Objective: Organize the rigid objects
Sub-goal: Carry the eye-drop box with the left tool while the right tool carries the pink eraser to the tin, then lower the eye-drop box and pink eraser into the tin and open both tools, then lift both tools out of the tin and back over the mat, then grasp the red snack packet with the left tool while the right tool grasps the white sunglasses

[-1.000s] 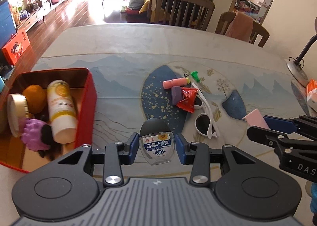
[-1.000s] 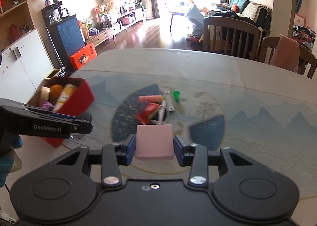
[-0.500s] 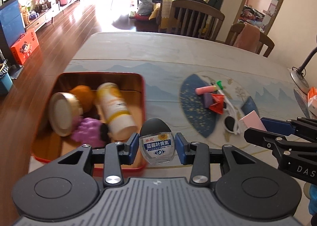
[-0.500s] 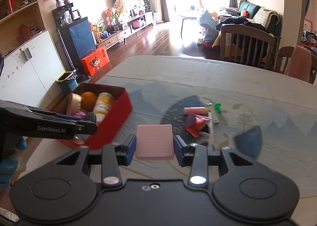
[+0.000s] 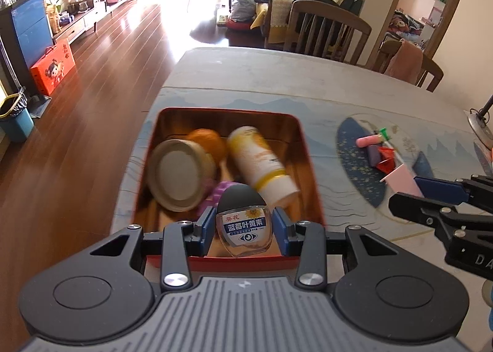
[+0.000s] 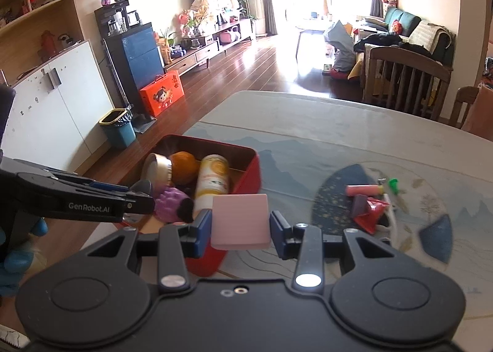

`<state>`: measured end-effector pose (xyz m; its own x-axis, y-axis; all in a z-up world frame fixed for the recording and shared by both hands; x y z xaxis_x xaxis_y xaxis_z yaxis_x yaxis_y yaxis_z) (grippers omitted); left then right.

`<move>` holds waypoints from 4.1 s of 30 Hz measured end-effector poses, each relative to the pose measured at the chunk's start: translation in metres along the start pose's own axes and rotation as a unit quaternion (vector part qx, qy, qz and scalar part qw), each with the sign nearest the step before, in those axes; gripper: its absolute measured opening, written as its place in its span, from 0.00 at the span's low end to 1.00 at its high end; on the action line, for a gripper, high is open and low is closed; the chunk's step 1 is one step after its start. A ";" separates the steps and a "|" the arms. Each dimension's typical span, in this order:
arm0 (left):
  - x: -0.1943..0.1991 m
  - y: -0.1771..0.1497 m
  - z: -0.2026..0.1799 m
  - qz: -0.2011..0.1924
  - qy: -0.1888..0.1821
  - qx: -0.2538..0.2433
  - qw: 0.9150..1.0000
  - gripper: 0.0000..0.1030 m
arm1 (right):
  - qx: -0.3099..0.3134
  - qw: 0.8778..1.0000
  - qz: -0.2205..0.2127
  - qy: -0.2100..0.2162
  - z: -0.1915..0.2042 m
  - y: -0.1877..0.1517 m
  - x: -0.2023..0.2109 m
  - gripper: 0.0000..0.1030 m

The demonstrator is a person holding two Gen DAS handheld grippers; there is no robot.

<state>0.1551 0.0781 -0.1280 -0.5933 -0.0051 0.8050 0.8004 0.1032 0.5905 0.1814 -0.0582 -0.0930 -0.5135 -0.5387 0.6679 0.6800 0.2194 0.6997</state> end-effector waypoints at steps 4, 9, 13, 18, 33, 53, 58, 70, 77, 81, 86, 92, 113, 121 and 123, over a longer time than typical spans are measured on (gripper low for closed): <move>-0.009 0.000 0.021 0.013 0.009 0.000 1.000 0.38 | -0.006 1.000 0.006 0.001 0.012 0.005 -0.013 0.39; -0.021 0.000 0.037 0.029 0.011 -0.013 0.999 0.38 | 0.003 1.000 0.013 0.003 0.025 0.014 -0.036 0.39; -0.032 -0.001 0.039 0.039 0.012 -0.028 0.999 0.38 | 0.005 1.000 0.025 0.000 0.032 0.020 -0.059 0.39; -0.046 -0.004 0.043 0.058 0.008 -0.031 0.998 0.38 | 0.017 0.999 0.039 0.000 0.042 0.024 -0.086 0.39; -0.067 -0.007 0.050 0.081 -0.005 -0.024 0.996 0.37 | 0.052 0.997 0.064 -0.009 0.066 0.022 -0.125 0.41; -0.048 -0.006 0.046 0.055 -0.011 -0.023 0.998 0.49 | 0.028 0.998 0.057 -0.005 0.059 0.025 -0.101 0.44; -0.033 -0.003 0.040 0.036 -0.011 -0.028 0.999 0.56 | 0.019 0.999 0.047 -0.002 0.060 0.026 -0.084 0.52; 0.013 0.004 0.027 -0.008 -0.012 -0.035 0.999 0.62 | -0.012 1.000 0.014 0.001 0.049 0.026 -0.031 0.63; 0.030 0.009 0.018 -0.028 -0.017 -0.033 0.999 0.66 | -0.033 0.999 -0.010 -0.014 0.033 0.024 0.001 0.72; 0.038 0.012 0.008 -0.042 -0.021 -0.040 0.998 0.70 | -0.044 0.998 -0.025 -0.025 0.024 0.021 0.017 0.79; 0.047 0.016 -0.004 -0.057 -0.027 -0.045 0.997 0.76 | -0.059 0.997 -0.041 -0.039 0.007 0.015 0.037 0.86; 0.055 0.018 -0.020 -0.072 -0.037 -0.043 0.996 0.80 | -0.086 0.993 -0.063 -0.057 -0.022 0.007 0.056 0.99; 0.017 0.022 -0.128 -0.057 -0.054 -0.066 0.995 0.81 | -0.120 0.989 -0.041 -0.072 -0.138 -0.043 0.072 0.99; -0.025 0.032 -0.174 -0.047 -0.043 -0.070 0.995 0.81 | -0.076 0.995 -0.006 -0.060 -0.171 -0.052 0.047 0.96; -0.036 0.035 -0.182 -0.048 -0.036 -0.074 0.995 0.81 | -0.067 0.996 0.001 -0.054 -0.178 -0.051 0.038 0.95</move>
<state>0.2206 -0.0991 -0.1257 -0.6682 0.0640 0.7412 0.7403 -0.0411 0.6710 0.2206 -0.2349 -0.1487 -0.5600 -0.4465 0.6979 0.7410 0.1068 0.6630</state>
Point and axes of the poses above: each gripper's, at about its wrist camera, not at the fingertips, and x roughly against the way its jaws point, z to its left, y to its top, the point moved 6 cm from there along -x, roughly the way its jaws point, and after that the axes turned 6 degrees about -x, right-handed, at the moved point
